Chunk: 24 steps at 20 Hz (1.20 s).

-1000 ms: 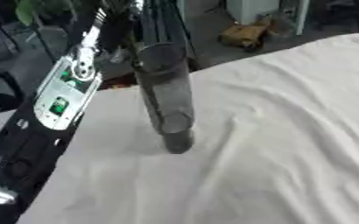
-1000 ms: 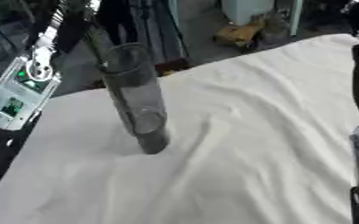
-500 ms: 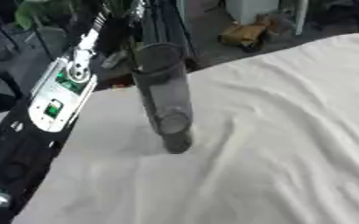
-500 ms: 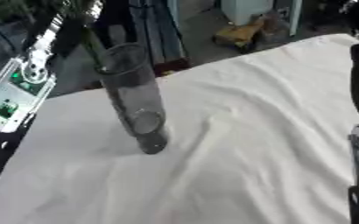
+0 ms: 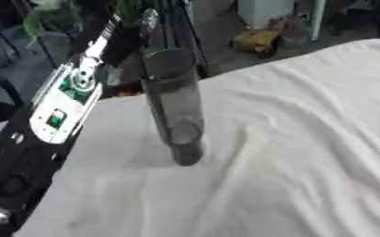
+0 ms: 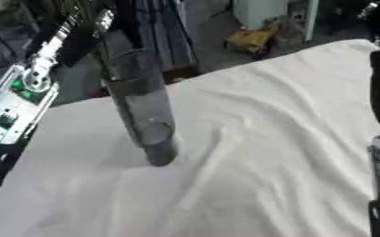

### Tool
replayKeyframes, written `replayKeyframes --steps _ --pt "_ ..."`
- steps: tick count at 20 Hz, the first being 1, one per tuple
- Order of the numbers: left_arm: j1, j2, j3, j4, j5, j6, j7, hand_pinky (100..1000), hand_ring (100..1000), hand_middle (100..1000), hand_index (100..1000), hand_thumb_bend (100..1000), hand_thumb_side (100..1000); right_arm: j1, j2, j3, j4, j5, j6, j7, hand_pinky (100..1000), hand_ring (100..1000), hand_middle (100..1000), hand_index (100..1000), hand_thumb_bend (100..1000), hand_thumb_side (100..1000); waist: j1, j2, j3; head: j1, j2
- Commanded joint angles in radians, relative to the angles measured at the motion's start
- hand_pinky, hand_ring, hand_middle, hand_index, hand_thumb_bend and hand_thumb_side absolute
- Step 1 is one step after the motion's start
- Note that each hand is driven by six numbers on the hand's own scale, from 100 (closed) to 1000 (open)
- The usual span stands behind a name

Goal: Arrange flowers into the vase.

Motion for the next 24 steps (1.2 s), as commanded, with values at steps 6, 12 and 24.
replayKeyframes --steps 6,12,24 --pt "-0.022 0.011 0.005 -0.012 0.008 -0.033 0.052 805 969 1000 1000 446 1000 -0.012 -0.005 -0.006 -0.021 0.003 0.0 -0.007 790 828 764 917 114 1000 -0.008 -0.018 -0.003 0.006 -0.017" --pt "-0.018 0.011 0.005 -0.013 0.002 -0.033 0.05 803 968 1000 1000 446 1000 -0.014 -0.004 -0.006 -0.021 0.001 -0.001 -0.013 788 825 760 916 112 1000 -0.009 -0.017 -0.005 0.007 -0.018" --pt "0.0 0.027 -0.001 -0.028 -0.017 -0.03 0.046 823 974 1000 1000 510 1000 -0.016 -0.002 -0.007 -0.021 -0.007 0.003 -0.019 787 823 758 914 106 1000 -0.011 -0.015 -0.002 0.006 -0.021"
